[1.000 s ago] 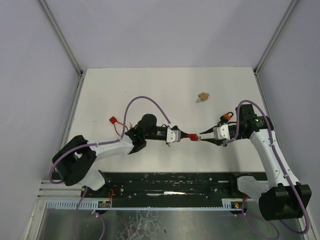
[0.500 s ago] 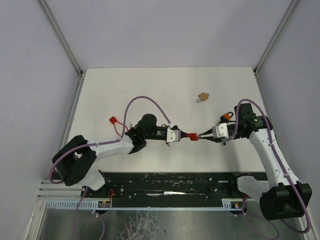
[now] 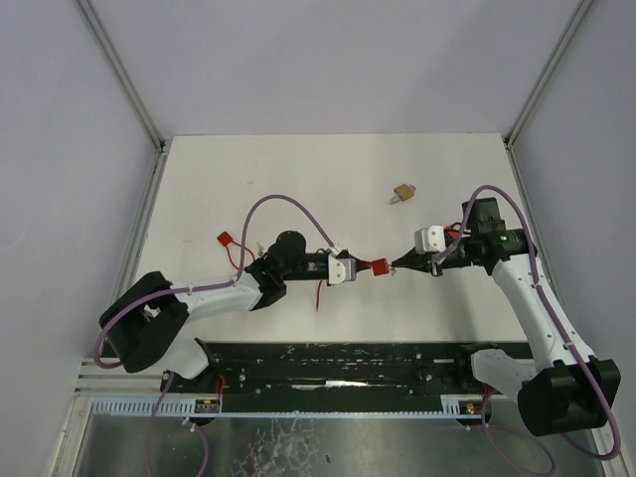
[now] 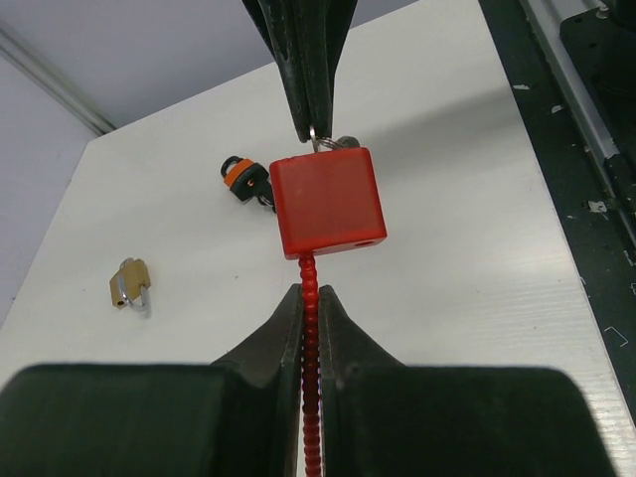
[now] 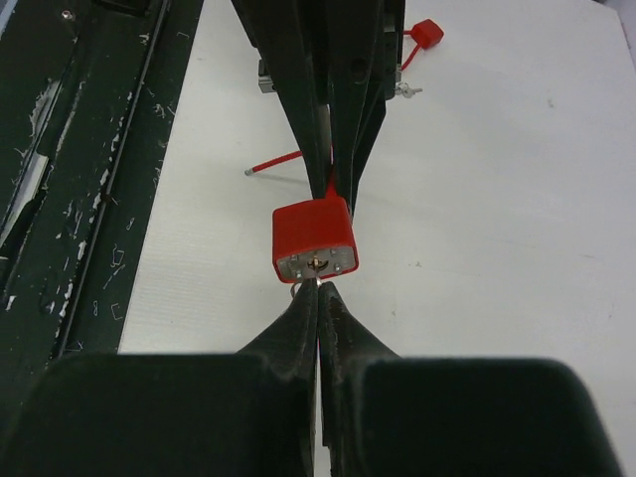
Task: Lock with the key
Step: Lock the lock.
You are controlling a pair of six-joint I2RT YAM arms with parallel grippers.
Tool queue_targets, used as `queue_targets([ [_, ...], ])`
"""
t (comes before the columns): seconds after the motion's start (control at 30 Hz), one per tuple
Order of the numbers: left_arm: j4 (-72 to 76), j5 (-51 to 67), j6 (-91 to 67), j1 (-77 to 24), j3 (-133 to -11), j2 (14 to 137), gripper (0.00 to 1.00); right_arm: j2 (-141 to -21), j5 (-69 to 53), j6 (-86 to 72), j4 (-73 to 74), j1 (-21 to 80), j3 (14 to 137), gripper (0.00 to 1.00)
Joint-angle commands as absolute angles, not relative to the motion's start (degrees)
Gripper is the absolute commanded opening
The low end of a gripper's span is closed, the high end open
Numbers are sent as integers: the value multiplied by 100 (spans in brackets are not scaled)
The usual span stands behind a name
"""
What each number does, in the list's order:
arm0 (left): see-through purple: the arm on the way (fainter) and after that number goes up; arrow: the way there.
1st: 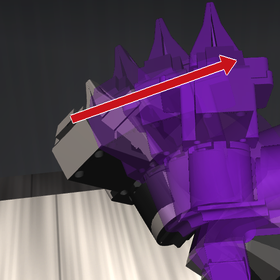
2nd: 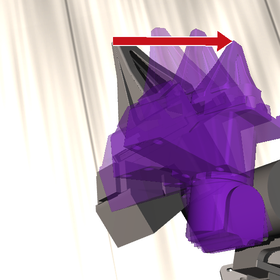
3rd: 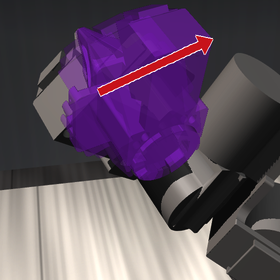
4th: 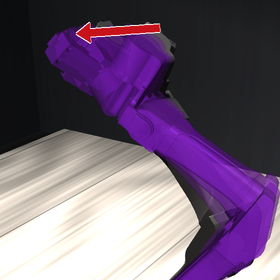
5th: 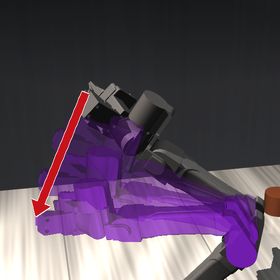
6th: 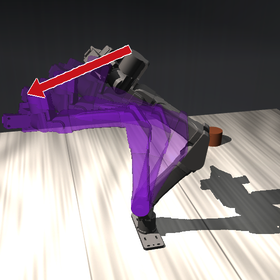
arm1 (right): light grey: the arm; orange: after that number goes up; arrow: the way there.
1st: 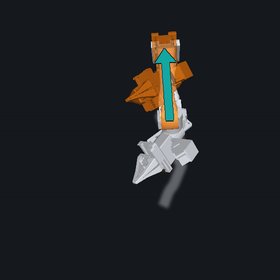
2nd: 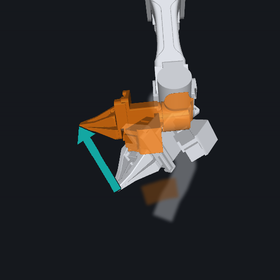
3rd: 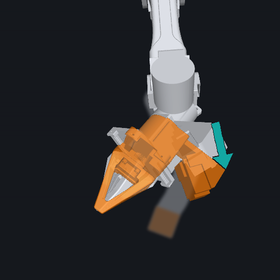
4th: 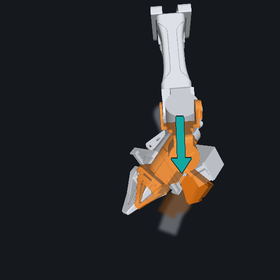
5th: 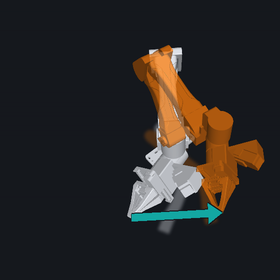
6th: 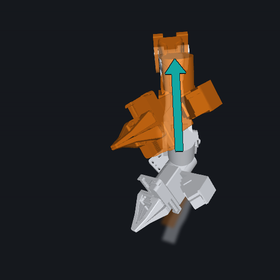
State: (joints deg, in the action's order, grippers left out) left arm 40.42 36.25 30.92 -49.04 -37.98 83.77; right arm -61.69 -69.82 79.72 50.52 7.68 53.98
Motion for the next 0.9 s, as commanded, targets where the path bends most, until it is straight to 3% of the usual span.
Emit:
queue_targets([
  [0.0,4656,3547,3228,-4989,-3752,8218,0,-6212,-6818,7192,4398,922,5309,0],
  [0.2,4643,3522,3367,-5036,-3772,8226,0,-6137,-6615,7479,4434,1145,5230,1],
  [0.33,4605,3636,3292,-5025,-3915,8282,0,-5918,-6575,8523,4675,1194,5097,11],
  [0.47,4508,3738,3294,-5017,-4066,8369,0,-5793,-6455,8624,4567,1211,5038,9],
  [0.57,4476,3786,3289,-5002,-4074,8384,0,-5783,-6432,8611,4606,1213,5073,1],
  [0.87,4024,3849,3294,-4983,-4208,8410,0,-5617,-6322,7543,4057,1213,5153,0],
])
